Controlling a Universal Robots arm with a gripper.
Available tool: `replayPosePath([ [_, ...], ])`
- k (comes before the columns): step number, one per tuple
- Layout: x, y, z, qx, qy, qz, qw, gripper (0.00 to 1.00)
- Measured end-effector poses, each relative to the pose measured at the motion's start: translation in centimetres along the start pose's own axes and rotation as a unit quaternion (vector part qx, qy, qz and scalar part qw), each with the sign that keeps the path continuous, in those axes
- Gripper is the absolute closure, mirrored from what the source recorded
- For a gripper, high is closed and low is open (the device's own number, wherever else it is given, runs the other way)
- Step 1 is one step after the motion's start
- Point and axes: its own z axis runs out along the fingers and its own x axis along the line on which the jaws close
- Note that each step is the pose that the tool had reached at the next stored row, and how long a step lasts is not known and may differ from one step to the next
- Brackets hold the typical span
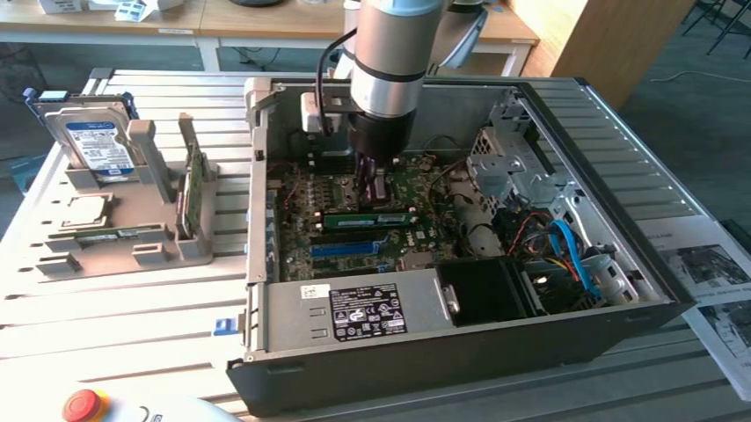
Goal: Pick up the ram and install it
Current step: 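Press down the ram until it locks into place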
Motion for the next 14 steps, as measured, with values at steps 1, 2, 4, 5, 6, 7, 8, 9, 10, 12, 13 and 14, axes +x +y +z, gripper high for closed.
replayPosePath([
  [1, 0.0, 0.0, 0.05, 0.0, 0.0, 0.0, 1.0, 0.9],
  [2, 0.0, 0.0, 0.09, 0.0, 0.0, 0.0, 1.0, 0.9],
  [4, 0.0, 0.0, 0.15, 0.0, 0.0, 0.0, 1.0, 0.9],
  [5, 0.0, 0.0, 0.14, 0.0, 0.0, 0.0, 1.0, 0.9],
  [6, 0.0, 0.0, 0.14, -0.0001, 0.0001, 0.0, 1.0, 0.9],
  [7, 0.0, 0.0, 0.15, 0.0, 0.0, 0.0, 1.0, 0.9],
  [8, 0.0, -0.01, 0.16, 0.0, 0.0, 0.0, 1.0, 0.9],
  [9, -0.01, -0.01, 0.18, 0.0, -0.0001, 0.0, 1.0, 0.9],
  [10, -0.01, -0.01, 0.23, 0.0001, -0.0002, 0.0, 1.0, 0.9],
  [12, -0.01, -0.01, 0.3, 0.0, -0.0001, 0.0, 1.0, 0.9],
  [13, -0.01, -0.01, 0.36, 0.0, -0.0001, 0.0, 1.0, 0.9],
  [14, -0.02, -0.02, 0.42, 0.0, -0.0001, 0.0, 1.0, 0.9],
])
